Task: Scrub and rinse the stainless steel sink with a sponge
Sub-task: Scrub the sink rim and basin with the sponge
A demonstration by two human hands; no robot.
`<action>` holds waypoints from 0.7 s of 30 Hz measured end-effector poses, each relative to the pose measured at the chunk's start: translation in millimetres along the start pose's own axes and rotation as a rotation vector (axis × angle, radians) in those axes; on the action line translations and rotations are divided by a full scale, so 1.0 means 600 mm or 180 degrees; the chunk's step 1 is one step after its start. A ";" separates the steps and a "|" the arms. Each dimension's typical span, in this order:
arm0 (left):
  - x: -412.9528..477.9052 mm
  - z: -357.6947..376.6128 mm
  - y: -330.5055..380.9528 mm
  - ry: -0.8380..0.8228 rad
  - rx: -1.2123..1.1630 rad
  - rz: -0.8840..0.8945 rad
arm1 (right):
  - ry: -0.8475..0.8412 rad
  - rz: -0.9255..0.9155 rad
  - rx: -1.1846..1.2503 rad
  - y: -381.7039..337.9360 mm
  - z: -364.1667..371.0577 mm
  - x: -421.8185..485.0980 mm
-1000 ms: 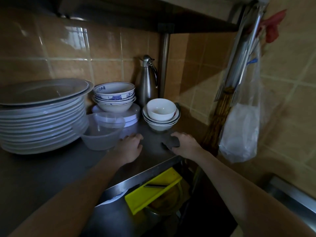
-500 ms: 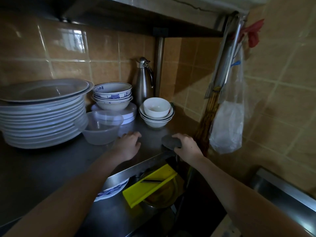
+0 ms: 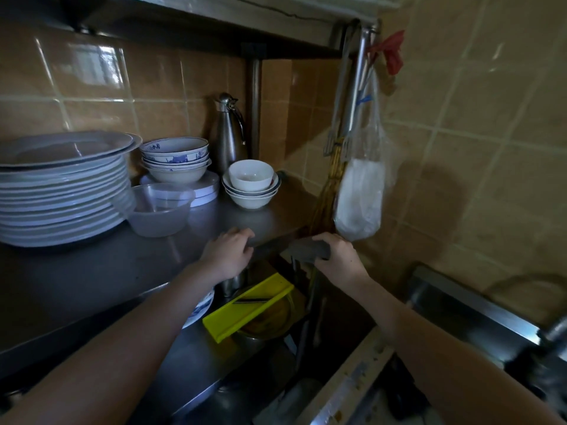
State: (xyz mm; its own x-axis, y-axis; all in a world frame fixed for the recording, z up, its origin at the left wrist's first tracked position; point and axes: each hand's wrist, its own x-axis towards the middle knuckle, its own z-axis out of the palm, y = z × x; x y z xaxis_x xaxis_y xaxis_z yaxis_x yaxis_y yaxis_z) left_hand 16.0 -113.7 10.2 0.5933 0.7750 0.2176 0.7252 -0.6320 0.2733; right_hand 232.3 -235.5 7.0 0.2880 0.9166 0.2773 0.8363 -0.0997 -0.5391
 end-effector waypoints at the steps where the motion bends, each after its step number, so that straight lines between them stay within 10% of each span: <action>1: -0.006 0.003 0.009 -0.0008 0.0019 0.0016 | 0.0021 0.0011 0.0019 0.004 -0.007 -0.013; 21: -0.170 0.159 0.105 -0.0369 -0.0012 0.0029 | -0.0089 0.0358 0.0372 0.132 0.032 -0.258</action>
State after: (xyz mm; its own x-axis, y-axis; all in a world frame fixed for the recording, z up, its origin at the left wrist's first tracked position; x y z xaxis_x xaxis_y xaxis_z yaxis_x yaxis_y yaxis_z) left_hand 34.3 -232.7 -84.0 0.6364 0.7635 0.1103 0.7186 -0.6387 0.2752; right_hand 244.8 -378.1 -93.6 0.3625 0.9127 0.1886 0.7391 -0.1582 -0.6547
